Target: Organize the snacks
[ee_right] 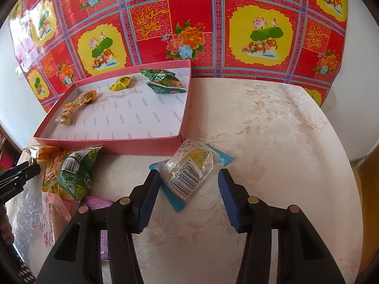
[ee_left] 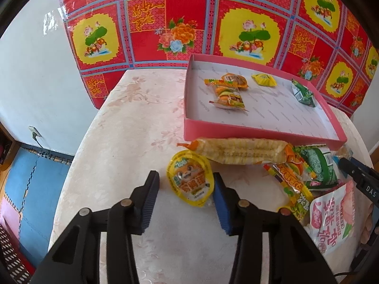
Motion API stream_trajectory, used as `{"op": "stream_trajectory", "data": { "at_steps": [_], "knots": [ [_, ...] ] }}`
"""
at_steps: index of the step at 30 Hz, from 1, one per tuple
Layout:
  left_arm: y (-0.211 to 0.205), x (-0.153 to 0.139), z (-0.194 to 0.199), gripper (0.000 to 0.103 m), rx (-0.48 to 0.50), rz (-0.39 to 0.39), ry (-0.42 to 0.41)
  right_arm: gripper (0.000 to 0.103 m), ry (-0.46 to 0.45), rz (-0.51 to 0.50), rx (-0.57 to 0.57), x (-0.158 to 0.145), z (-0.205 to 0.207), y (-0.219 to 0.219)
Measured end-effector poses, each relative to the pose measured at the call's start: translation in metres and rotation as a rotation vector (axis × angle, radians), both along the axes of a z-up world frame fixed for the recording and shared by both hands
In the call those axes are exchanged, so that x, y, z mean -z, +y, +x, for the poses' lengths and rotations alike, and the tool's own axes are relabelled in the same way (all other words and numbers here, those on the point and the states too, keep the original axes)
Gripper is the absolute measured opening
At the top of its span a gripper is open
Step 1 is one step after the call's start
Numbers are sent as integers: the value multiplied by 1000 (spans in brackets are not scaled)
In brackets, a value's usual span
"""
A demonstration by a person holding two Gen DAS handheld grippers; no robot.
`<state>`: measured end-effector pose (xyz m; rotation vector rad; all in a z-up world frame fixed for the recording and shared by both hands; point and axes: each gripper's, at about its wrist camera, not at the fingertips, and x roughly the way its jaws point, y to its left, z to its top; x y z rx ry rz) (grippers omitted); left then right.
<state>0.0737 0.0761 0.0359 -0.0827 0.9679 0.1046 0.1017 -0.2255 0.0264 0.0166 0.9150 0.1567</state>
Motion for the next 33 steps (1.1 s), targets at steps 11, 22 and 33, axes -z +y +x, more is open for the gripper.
{"op": "stream_trajectory", "data": {
  "at_steps": [11,22,33],
  "knots": [
    [9,0,-2,30,-34,-34,-6,38,-7,10,37,0,0,-5],
    [10,0,-4,29,-37,-58,-8,36,-9,14,43,0,0,-7],
    [12,-10,-12,29,-39,-72,-32,35,17,74,65,-4,-4,-16]
  ]
}}
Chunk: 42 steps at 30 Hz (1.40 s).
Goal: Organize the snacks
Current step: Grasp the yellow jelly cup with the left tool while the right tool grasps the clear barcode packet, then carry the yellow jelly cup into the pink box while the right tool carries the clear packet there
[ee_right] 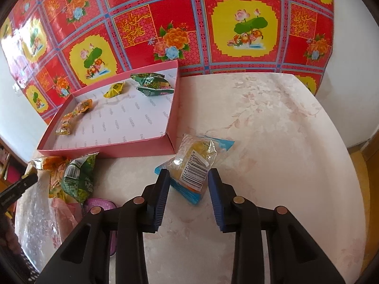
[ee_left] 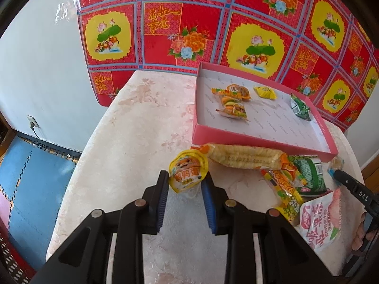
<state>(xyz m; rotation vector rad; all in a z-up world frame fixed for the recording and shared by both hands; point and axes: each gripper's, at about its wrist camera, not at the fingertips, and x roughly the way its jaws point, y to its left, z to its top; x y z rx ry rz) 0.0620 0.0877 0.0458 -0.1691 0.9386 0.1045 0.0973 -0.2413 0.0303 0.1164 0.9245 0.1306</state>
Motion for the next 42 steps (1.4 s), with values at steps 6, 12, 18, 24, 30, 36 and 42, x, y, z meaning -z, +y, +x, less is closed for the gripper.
{"op": "stream_trajectory", "data": {
  "at_steps": [6,12,18,24,30,36,42],
  "knots": [
    [-3,-8,-4,29,12,-1,-28,34,-15,-9,-8,-11,-10,2],
    [-6,-17,-6,29,30,0,-55,34,-55,-19,-32,-28,-13,7],
    [-15,-26,-7,29,58,2,-86,34,-86,-8,-52,-44,-13,15],
    [-23,-35,-1,29,81,5,-104,34,-110,2,-83,-58,-10,24],
    [-32,-46,12,29,104,18,-127,34,-137,13,-110,-73,-1,33],
    [-43,-55,29,29,129,22,-149,34,-171,27,-132,-85,9,45],
    [-47,-59,46,29,133,19,-156,34,-191,28,-155,-92,22,56]
  ]
}}
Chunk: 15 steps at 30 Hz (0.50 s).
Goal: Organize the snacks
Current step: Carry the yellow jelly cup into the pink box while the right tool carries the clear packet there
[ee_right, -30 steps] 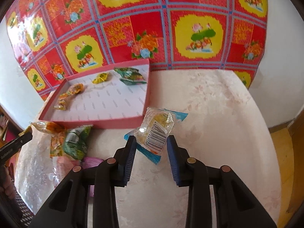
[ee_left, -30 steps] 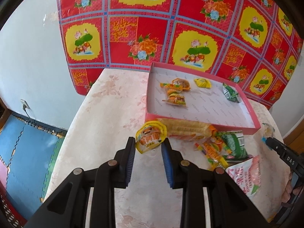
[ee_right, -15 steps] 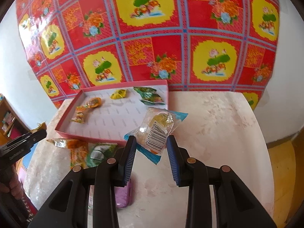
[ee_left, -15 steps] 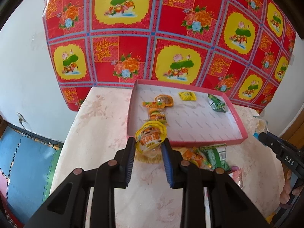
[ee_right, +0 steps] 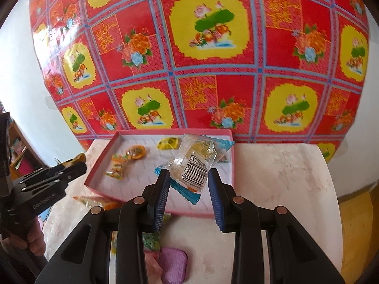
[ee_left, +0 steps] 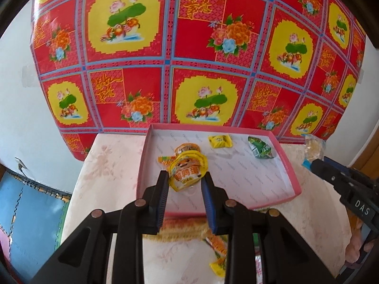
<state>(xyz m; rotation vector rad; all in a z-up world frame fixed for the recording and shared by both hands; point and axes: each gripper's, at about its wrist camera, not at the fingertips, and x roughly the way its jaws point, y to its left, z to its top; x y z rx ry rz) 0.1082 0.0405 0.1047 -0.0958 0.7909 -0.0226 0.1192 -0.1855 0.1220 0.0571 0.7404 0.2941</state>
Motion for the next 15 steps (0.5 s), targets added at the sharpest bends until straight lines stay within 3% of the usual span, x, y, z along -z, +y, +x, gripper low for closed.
{"op": "stream_trajectory", "data": {
  "at_steps": [15],
  "knots": [
    [-19,11,52,29,35,7,-6,34,-26,-9,-75,4,41,28]
  ]
}}
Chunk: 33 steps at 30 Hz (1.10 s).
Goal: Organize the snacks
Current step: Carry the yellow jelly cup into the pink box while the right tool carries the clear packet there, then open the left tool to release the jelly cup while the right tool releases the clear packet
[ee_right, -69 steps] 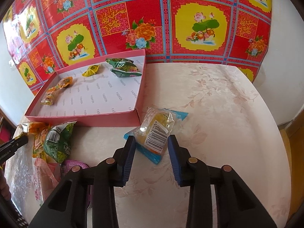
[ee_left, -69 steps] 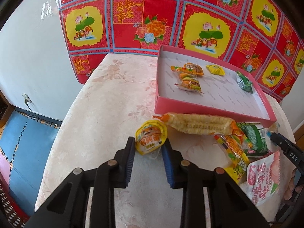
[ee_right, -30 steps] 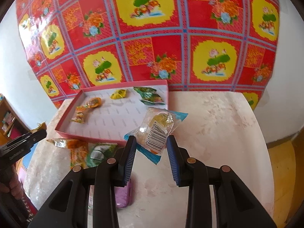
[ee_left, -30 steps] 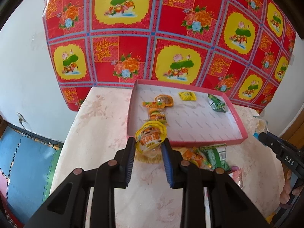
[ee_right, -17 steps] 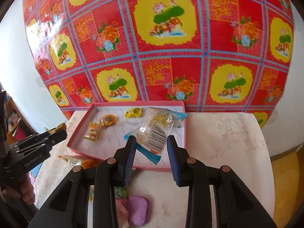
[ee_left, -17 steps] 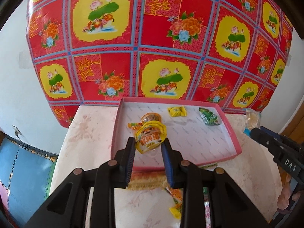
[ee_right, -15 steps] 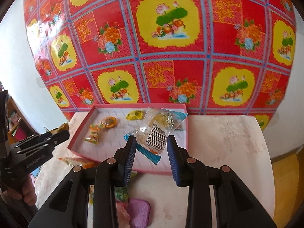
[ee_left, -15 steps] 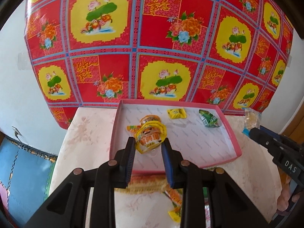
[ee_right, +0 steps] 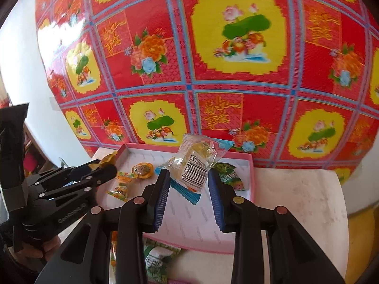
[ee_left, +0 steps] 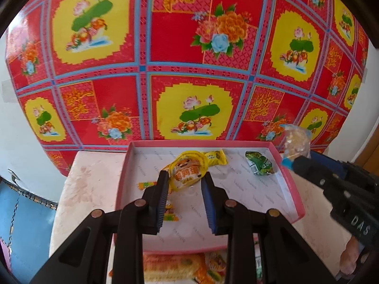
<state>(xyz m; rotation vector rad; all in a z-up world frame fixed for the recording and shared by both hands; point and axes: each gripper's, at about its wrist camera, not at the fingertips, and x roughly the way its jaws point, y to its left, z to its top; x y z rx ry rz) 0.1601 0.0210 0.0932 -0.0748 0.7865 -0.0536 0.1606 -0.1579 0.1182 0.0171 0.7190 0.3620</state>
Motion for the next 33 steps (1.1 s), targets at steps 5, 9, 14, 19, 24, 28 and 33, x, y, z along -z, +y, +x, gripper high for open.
{"op": "stream_trajectory", "data": {
  "at_steps": [5,9,14,19,24,28,33],
  "knots": [
    [-5,13,15,29,3,5,24,34,38,-1,2,13,15,5],
    [-6,24,23,29,10,-5,49,34,59,-12,7,23,23,6],
    [-6,36,32,29,6,-4,72,34,96,-20,6,36,34,12],
    [-5,49,42,29,-1,-9,96,34,126,-30,0,47,43,20],
    [-6,57,49,29,-2,-10,109,34,152,-41,-7,58,47,26],
    [-7,64,55,29,-10,-13,123,35,164,-44,0,64,50,28],
    [-9,66,58,29,-8,-11,125,34,182,-46,7,70,55,30]
  ]
}}
